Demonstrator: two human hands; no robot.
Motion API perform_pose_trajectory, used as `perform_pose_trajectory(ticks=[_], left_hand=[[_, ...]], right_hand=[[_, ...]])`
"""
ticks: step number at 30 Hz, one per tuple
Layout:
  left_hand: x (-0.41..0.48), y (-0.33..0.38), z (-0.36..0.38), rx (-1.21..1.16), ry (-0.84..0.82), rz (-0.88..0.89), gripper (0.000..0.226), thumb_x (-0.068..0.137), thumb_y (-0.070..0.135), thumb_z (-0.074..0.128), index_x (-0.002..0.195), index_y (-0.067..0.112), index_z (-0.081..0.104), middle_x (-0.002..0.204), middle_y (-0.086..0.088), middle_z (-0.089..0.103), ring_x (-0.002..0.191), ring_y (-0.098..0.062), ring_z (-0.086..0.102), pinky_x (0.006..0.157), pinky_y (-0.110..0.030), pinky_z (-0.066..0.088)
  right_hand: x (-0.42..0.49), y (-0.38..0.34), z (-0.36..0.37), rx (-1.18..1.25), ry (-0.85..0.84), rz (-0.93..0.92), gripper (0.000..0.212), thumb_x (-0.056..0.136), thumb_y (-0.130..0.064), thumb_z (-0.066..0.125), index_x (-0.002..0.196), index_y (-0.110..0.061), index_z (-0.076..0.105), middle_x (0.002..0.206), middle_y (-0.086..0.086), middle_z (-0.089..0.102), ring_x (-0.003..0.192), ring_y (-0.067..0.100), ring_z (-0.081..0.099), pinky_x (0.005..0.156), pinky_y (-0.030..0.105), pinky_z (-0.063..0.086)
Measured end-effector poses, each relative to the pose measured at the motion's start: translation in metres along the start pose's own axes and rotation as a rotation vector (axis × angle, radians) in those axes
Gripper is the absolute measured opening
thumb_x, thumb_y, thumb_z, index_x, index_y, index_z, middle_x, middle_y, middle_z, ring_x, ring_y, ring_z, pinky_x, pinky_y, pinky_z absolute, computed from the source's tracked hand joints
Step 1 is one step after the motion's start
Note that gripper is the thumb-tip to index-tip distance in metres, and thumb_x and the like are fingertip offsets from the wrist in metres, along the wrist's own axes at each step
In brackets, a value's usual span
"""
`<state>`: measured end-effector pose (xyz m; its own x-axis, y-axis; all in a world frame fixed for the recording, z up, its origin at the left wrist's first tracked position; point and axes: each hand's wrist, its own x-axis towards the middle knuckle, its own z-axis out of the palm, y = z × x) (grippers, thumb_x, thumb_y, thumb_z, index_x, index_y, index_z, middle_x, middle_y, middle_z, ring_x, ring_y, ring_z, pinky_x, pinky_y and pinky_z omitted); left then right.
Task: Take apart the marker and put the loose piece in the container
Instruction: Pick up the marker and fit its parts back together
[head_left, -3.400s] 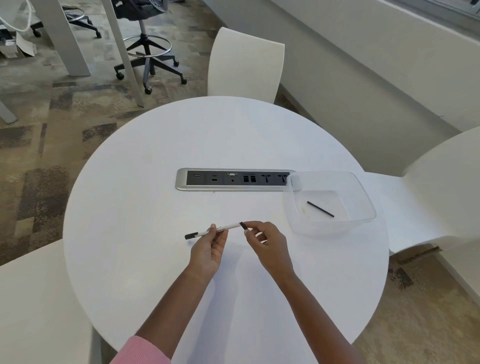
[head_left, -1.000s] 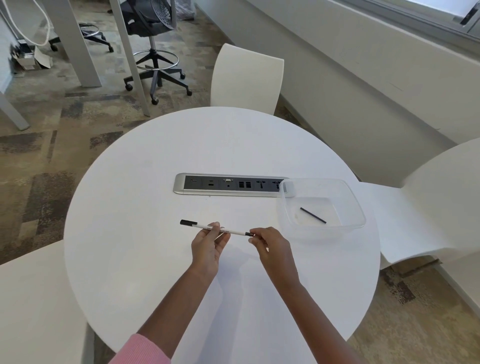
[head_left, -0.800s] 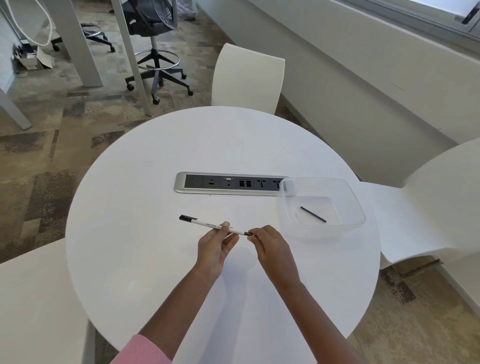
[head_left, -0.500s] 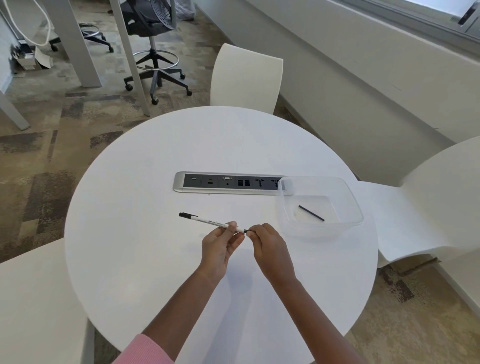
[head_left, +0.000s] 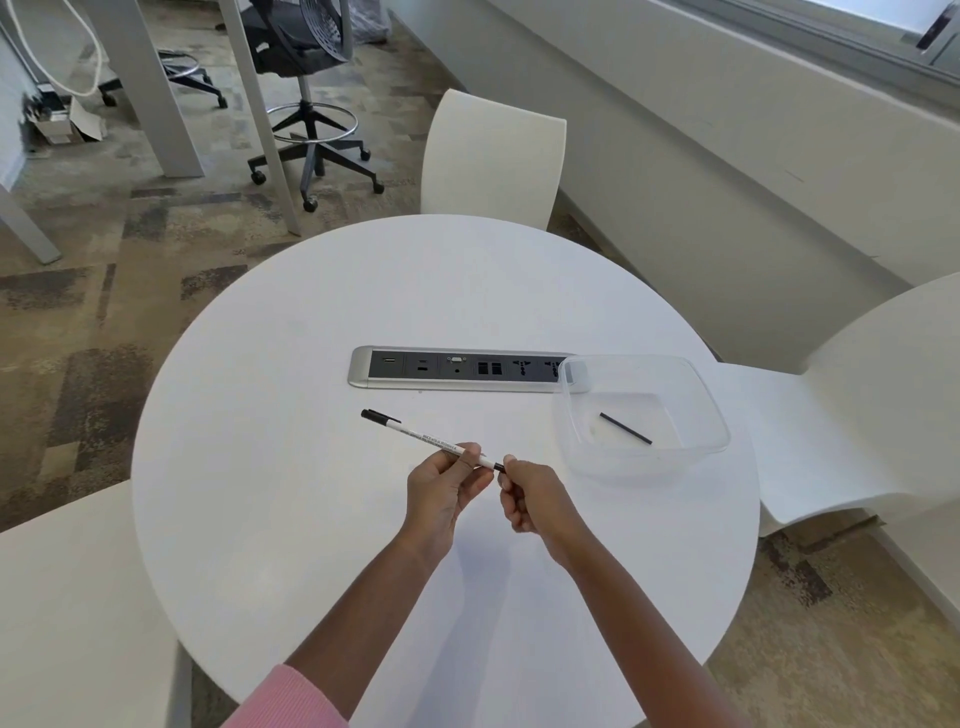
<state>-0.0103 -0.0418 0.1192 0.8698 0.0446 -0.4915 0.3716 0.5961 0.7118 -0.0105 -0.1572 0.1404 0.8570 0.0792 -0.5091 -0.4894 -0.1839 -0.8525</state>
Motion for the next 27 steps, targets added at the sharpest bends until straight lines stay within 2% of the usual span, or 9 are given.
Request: perform_pose_trajectory(ticks=[3,5,7,10,13,17,20,23,27], left_hand=[[0.001,0.004,0.000,-0.020,0.034,0.001,0.008,0.086,0.006,0.060,0.080,0.003,0.063,0.074,-0.009,0.063,0.061,-0.011,0.065,0.060,-0.015,0.056],[0.002,0.006,0.001,-0.043,0.061,-0.004,0.008,0.085,0.005,0.061,0.079,0.002,0.064,0.070,-0.008,0.064,0.058,-0.010,0.066,0.059,-0.015,0.056],[0.002,0.007,0.001,-0.061,0.072,-0.014,0.008,0.085,0.004,0.061,0.078,0.002,0.064,0.064,-0.005,0.065,0.055,-0.009,0.066,0.058,-0.015,0.056],[0.002,0.007,0.001,-0.080,0.063,-0.022,0.009,0.086,0.004,0.060,0.077,0.001,0.063,0.055,0.000,0.066,0.053,-0.007,0.065,0.058,-0.014,0.056],[0.001,0.006,0.003,-0.098,0.059,-0.024,0.010,0.086,0.005,0.060,0.077,0.000,0.063,0.056,-0.001,0.066,0.053,-0.007,0.065,0.058,-0.014,0.056],[0.003,0.007,0.006,-0.077,0.054,-0.012,0.011,0.085,0.006,0.061,0.076,0.000,0.064,0.061,-0.004,0.065,0.055,-0.008,0.065,0.060,-0.015,0.056],[0.004,0.008,0.008,-0.024,0.046,0.001,0.012,0.085,0.007,0.062,0.074,0.001,0.065,0.061,-0.003,0.065,0.054,-0.008,0.065,0.061,-0.015,0.056],[0.004,0.008,0.010,0.016,0.045,0.006,0.011,0.085,0.006,0.062,0.075,0.002,0.066,0.059,-0.002,0.066,0.053,-0.008,0.065,0.060,-0.015,0.056],[0.003,0.006,0.012,0.037,0.040,0.009,0.010,0.085,0.005,0.062,0.077,0.003,0.066,0.060,-0.003,0.066,0.053,-0.008,0.065,0.059,-0.015,0.055]], right_hand=[[0.000,0.005,0.001,-0.183,0.092,-0.143,0.034,0.096,-0.029,0.037,0.069,-0.016,0.054,0.054,-0.002,0.052,0.044,0.006,0.046,0.046,0.015,0.035],[-0.001,0.009,0.002,-0.337,0.175,-0.300,0.019,0.094,-0.027,0.044,0.085,-0.016,0.056,0.067,-0.003,0.058,0.061,0.010,0.054,0.057,0.018,0.041],[0.000,0.012,0.001,-0.459,0.238,-0.433,0.011,0.091,-0.022,0.051,0.093,-0.013,0.058,0.081,0.000,0.062,0.075,0.013,0.056,0.066,0.021,0.042],[0.002,0.013,0.001,-0.610,0.307,-0.563,0.011,0.089,-0.015,0.053,0.091,-0.006,0.060,0.088,0.008,0.062,0.081,0.020,0.055,0.068,0.022,0.040],[0.005,0.013,0.002,-0.677,0.358,-0.653,0.017,0.089,-0.015,0.050,0.085,-0.003,0.062,0.081,0.013,0.062,0.074,0.026,0.056,0.064,0.029,0.042],[0.005,0.009,0.003,-0.633,0.345,-0.614,0.030,0.085,-0.022,0.039,0.082,-0.002,0.061,0.077,0.015,0.060,0.071,0.027,0.054,0.063,0.031,0.040],[0.005,0.006,0.002,-0.536,0.296,-0.512,0.025,0.089,-0.014,0.041,0.078,-0.002,0.060,0.074,0.010,0.058,0.073,0.025,0.053,0.065,0.032,0.040],[0.005,0.005,-0.001,-0.471,0.244,-0.398,0.027,0.091,-0.010,0.043,0.066,-0.010,0.055,0.060,-0.002,0.050,0.062,0.017,0.047,0.057,0.027,0.035],[0.007,0.001,-0.004,-0.321,0.179,-0.258,0.039,0.091,-0.012,0.042,0.053,-0.017,0.047,0.052,-0.001,0.044,0.051,0.014,0.038,0.052,0.025,0.031]])
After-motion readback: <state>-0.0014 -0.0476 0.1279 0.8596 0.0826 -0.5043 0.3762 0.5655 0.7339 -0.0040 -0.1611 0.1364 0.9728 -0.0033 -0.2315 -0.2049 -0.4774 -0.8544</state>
